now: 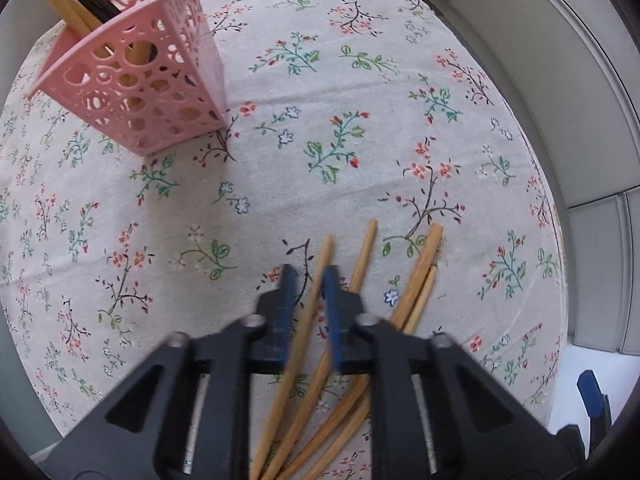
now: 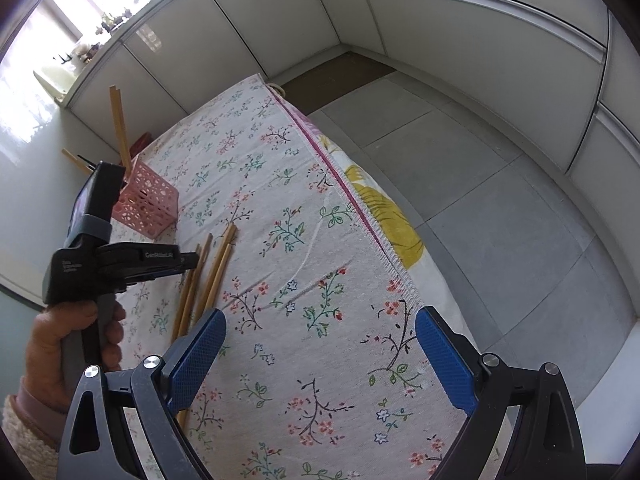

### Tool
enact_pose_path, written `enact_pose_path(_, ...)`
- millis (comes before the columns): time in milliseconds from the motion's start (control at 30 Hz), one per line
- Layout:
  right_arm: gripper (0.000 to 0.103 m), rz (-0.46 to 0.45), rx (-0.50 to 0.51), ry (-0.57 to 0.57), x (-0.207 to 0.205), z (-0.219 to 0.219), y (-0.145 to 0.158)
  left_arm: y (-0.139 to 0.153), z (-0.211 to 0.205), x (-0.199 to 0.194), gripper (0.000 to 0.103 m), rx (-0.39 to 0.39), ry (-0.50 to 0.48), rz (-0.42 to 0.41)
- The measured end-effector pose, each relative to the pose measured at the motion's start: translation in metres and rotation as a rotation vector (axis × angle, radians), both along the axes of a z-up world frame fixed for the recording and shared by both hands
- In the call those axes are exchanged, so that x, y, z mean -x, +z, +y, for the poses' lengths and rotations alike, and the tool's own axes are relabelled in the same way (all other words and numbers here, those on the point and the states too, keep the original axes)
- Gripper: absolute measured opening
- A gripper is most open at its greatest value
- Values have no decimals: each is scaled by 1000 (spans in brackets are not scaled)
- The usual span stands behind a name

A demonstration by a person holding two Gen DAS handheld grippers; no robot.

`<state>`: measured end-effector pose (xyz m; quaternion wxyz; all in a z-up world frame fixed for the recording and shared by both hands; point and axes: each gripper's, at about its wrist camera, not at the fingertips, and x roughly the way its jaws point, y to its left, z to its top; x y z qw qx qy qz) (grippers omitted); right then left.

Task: Organize utensils
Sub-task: 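Lower both tools to the wooden chopstick pile and grasp one chopstick each, then lift the wooden chopsticks with both tools and carry them toward the pink holder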

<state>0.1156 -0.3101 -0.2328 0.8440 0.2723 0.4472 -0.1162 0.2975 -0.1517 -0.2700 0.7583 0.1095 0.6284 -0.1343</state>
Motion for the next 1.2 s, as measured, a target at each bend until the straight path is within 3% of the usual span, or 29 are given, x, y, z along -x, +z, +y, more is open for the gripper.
enact_pose_path(233, 97, 11, 29, -6, -6, 3, -2, 5, 34, 11, 6, 73, 53, -41)
enact_pose_path(300, 97, 16, 42, 0, -13, 7, -3, 11, 51, 21, 6, 132, 70, -56)
enact_pose_path(500, 97, 55, 67, 35, -56, 25, -3, 52, 109, 64, 6, 242, 107, -185)
enact_pose_path(600, 96, 118, -2, 34, -88, 33, -12, 79, 131, 79, 6, 287, 110, -249)
enact_pose_path(667, 89, 179, -88, -25, -104, 32, -22, 87, 146, 85, 6, 315, 114, -280)
enact_pose_path(733, 65, 241, -169, -48, -117, 33, -33, 96, 149, 85, 6, 346, 119, -308)
enact_pose_path(833, 47, 328, -200, -35, -132, 41, -47, 102, 158, 85, 6, 387, 125, -342)
enact_pose_path(1033, 47, 343, -128, -51, -143, 59, -45, 113, 173, 84, 6, 448, 122, -351)
enact_pose_path(1200, 44, 370, 21, -59, -152, 83, -42, 118, 185, 86, 6, 458, 136, -360)
